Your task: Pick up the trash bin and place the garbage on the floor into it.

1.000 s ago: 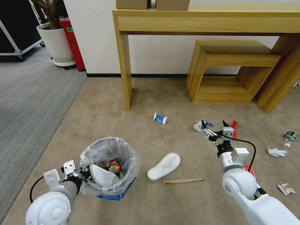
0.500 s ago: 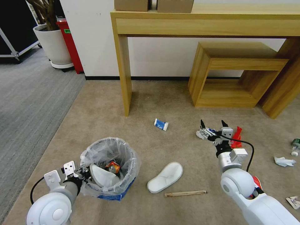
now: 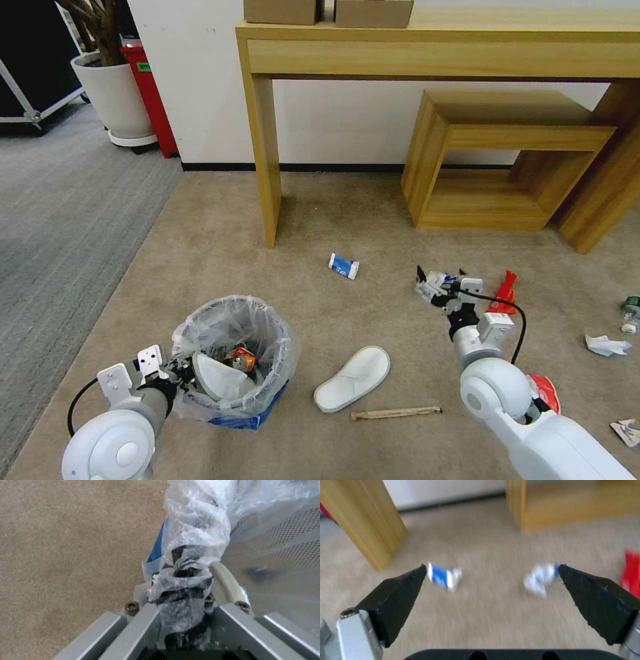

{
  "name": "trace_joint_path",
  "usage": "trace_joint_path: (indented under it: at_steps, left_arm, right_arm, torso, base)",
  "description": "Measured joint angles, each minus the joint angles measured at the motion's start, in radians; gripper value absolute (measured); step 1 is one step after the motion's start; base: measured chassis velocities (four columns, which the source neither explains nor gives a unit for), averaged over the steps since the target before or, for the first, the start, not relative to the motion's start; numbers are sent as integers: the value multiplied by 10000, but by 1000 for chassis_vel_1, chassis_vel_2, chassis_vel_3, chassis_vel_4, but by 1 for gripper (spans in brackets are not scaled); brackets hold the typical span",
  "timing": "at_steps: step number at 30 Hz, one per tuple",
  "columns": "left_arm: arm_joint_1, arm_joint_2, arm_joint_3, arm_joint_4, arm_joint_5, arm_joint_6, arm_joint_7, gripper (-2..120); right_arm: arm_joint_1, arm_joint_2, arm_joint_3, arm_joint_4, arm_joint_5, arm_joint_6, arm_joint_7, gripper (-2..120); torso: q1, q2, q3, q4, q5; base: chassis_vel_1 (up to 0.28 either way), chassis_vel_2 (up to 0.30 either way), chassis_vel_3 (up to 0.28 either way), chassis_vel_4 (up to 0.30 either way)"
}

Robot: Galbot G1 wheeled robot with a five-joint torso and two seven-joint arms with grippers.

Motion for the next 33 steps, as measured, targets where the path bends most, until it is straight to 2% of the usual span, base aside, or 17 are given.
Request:
trace_joint_path:
  at_steps: [5,7,8,9,12,16,18,20,24,26,33]
  left_arm:
    - [-51,-30,20,80,1,-5,1,0]
    - [-97,-72,59,188,14,-13,20,0]
    - [-112,-80,80,242,28,-21,36,0]
    - [-112,-80,80,242,28,-21,36,0]
    - [-161,-50,96,309,13,-28,46,0]
    - [-174,-7,92,355,-19,-44,46,0]
    - [-176,-5,92,365,-22,-46,47,0]
    - [-212,-13,97,436,-25,-75,47,0]
    - [-239,-29,97,477,-32,-84,47,0]
    - [-264,-40,97,536,-39,-92,46,0]
    - [-313,-138,126,659,-45,-109,42,0]
  right_arm:
    - [11,-122,-329,-61,560,-461,469,100]
    - [75,-74,-871,-238,1354,-1016,1157,100]
    - [224,94,-1149,-386,1741,-1300,1600,100]
    - [224,94,-1149,-386,1741,-1300,1600,100]
    - [727,732,-1774,-823,2621,-1953,2655,100]
    - [1138,1234,-2265,-1197,3486,-2564,3249,100]
    - [1198,1295,-2328,-1260,3576,-2605,3297,100]
    - [1632,1732,-2763,-1805,4134,-2720,3609,100]
    - [1891,2073,-3002,-2249,4371,-2728,3767,100]
    - [2139,2485,-3134,-2810,4455,-2714,3812,100]
    - [2447,3286,-3529,-4438,4059,-2308,3234,100]
  torso:
    - [-1,0,0,0,0]
    - [0,0,0,-2,-2]
    - [-1,0,0,-3,0]
    - [-1,0,0,-3,0]
    - [0,0,1,0,1]
    - [-1,0,0,-1,-1]
    - [0,0,0,-1,-1]
    - [-1,0,1,0,0]
    - [0,0,1,0,-1]
    - [0,0,0,1,-2]
    - [0,0,1,0,0]
  base:
    - [0,0,0,0]
    - [0,0,0,0]
    - [0,0,0,0]
    - [0,0,0,0]
    - [0,0,0,0]
    - [0,0,0,0]
    - [0,0,0,0]
    - [0,0,0,0]
    - [0,0,0,0]
    - [0,0,0,0]
    - [0,0,0,0]
